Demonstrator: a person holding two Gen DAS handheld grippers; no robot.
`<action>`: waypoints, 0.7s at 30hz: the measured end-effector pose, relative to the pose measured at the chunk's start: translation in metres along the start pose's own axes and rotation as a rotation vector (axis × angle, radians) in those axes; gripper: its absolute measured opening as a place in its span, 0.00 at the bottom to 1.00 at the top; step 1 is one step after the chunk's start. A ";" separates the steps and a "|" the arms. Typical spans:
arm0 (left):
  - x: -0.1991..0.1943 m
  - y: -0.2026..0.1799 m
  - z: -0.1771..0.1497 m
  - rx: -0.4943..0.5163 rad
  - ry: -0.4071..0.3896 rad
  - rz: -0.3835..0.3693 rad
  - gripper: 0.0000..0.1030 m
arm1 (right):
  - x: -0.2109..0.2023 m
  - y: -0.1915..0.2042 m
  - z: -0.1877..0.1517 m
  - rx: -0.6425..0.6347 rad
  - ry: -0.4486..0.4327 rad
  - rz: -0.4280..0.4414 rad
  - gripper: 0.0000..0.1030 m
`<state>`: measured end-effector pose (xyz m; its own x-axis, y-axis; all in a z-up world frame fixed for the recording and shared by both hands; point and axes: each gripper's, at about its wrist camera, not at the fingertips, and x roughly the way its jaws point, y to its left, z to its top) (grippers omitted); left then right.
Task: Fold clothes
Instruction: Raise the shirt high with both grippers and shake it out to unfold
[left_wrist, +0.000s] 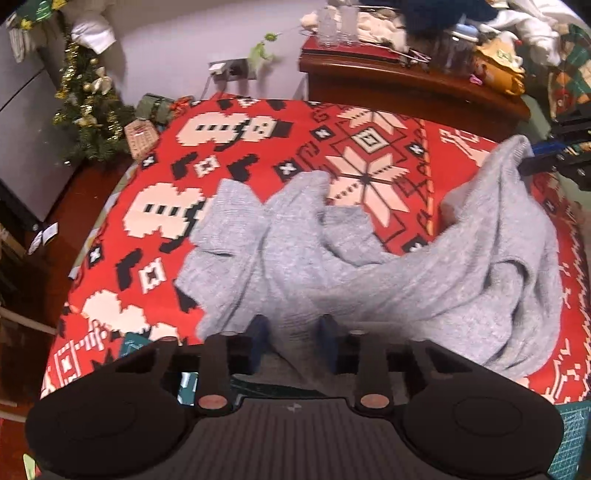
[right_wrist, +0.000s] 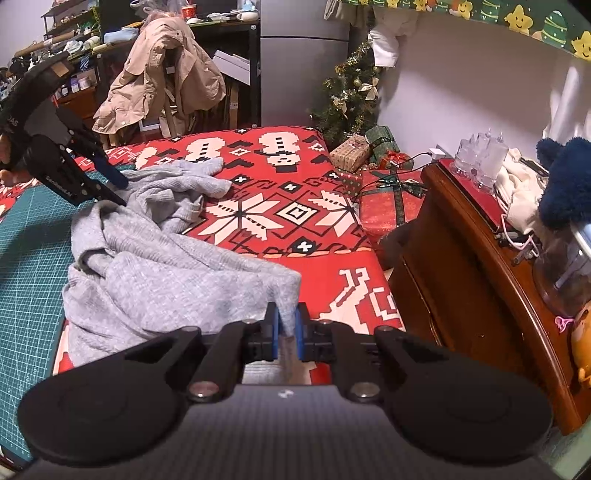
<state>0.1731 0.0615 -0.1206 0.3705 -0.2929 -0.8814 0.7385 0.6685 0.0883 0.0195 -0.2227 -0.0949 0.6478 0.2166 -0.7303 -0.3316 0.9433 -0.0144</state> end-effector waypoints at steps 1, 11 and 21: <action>0.001 -0.003 0.000 0.008 0.001 0.004 0.28 | -0.001 0.001 0.000 0.001 0.000 0.000 0.09; -0.048 -0.004 -0.016 -0.223 -0.127 0.100 0.08 | -0.012 0.008 0.000 0.004 -0.025 0.008 0.09; -0.141 -0.025 -0.047 -0.467 -0.398 0.309 0.07 | -0.061 0.028 0.030 0.003 -0.177 -0.001 0.09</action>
